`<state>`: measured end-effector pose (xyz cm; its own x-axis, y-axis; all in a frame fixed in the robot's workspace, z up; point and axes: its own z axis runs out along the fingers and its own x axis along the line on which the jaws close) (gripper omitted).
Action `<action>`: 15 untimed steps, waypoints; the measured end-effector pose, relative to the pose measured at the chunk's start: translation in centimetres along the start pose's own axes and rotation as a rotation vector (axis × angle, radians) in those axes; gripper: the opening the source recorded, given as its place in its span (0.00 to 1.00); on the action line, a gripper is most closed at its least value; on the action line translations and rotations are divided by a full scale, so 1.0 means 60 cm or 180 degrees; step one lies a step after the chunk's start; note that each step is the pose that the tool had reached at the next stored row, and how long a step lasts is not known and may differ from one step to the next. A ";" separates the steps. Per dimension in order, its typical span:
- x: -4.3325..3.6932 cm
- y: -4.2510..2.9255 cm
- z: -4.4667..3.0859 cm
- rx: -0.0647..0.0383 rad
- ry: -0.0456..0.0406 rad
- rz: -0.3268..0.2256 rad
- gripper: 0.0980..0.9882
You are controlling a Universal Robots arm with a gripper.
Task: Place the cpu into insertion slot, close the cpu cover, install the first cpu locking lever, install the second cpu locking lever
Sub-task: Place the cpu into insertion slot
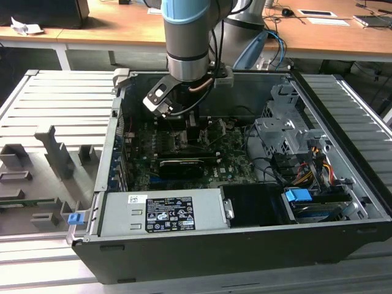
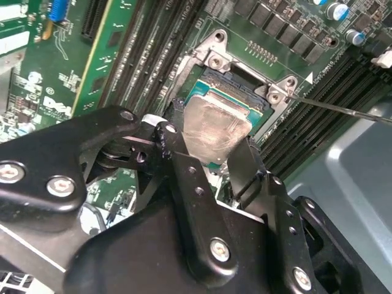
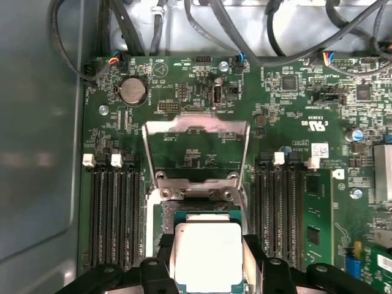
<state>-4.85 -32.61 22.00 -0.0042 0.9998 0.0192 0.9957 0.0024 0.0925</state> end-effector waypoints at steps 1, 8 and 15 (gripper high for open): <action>0.001 0.000 0.001 0.0000 0.0000 0.0002 0.48; 0.006 -0.003 0.014 0.0001 -0.0005 0.0054 0.48; 0.008 -0.004 0.024 0.0001 -0.0005 0.0054 0.48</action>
<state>-4.94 -32.08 20.56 0.0128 0.9997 0.0192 0.9957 -0.0145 0.0919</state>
